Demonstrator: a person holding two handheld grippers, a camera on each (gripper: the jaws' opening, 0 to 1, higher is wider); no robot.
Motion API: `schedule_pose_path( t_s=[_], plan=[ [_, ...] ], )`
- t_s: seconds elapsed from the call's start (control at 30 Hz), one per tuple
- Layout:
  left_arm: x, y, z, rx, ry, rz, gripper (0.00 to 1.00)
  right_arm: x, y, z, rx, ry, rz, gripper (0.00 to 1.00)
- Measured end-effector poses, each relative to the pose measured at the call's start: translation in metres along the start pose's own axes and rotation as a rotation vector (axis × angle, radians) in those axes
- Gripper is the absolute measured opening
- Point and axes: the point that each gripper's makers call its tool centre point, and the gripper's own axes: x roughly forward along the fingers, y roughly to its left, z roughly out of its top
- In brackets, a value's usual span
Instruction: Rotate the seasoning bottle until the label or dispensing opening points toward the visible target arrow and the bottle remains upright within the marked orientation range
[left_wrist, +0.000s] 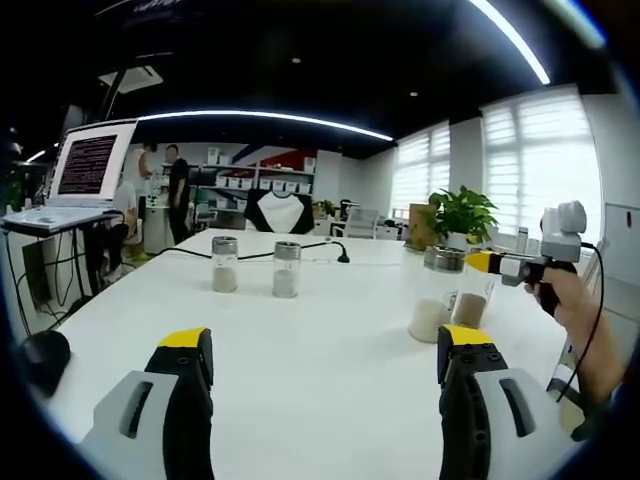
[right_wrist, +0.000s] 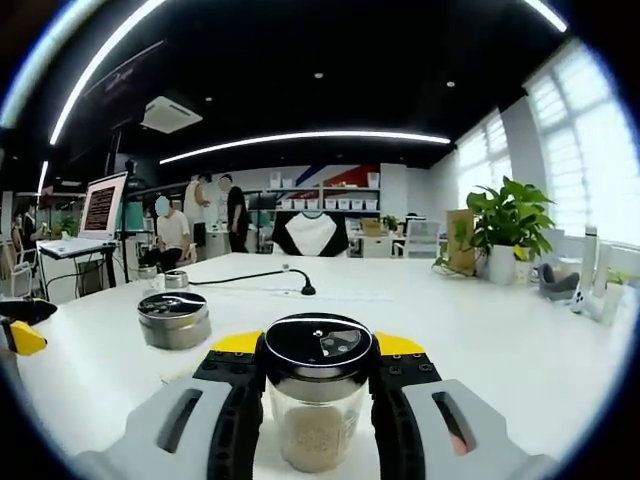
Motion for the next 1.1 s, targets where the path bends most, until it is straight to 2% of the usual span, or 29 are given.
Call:
schedule_pose_path(
  t_s=[0.33, 0.5, 0.6, 0.7, 0.83, 0.97, 1.03, 1.1],
  plan=[
    [-0.001, 0.001, 0.002, 0.000, -0.006, 0.001, 0.98, 0.000, 0.000, 0.000, -0.014, -0.004, 0.009, 0.40],
    [0.000, 0.001, 0.000, 0.000, 0.001, 0.001, 0.98, -0.003, -0.005, 0.003, -0.025, -0.011, -0.008, 0.47],
    [0.001, 0.000, -0.001, -0.001, 0.003, 0.001, 0.98, -0.004, -0.003, 0.007, -0.001, -0.022, 0.020, 0.48],
    [0.001, 0.001, -0.002, -0.006, 0.010, 0.002, 0.98, -0.006, -0.004, 0.009, -0.027, -0.022, 0.015, 0.53],
    [0.001, 0.001, -0.002, -0.003, 0.007, 0.004, 0.98, -0.008, -0.001, 0.009, -0.003, -0.023, 0.044, 0.53],
    [0.000, 0.002, -0.001, -0.003, 0.006, 0.006, 0.98, -0.011, -0.001, 0.009, -0.024, -0.023, 0.049, 0.53],
    [0.000, 0.003, 0.000, 0.004, 0.003, 0.007, 0.98, -0.014, -0.003, 0.015, -0.063, -0.063, 0.054, 0.53],
    [0.000, 0.002, 0.001, 0.005, 0.002, 0.006, 0.98, -0.014, -0.003, 0.012, -0.070, -0.049, 0.068, 0.54]
  ],
)
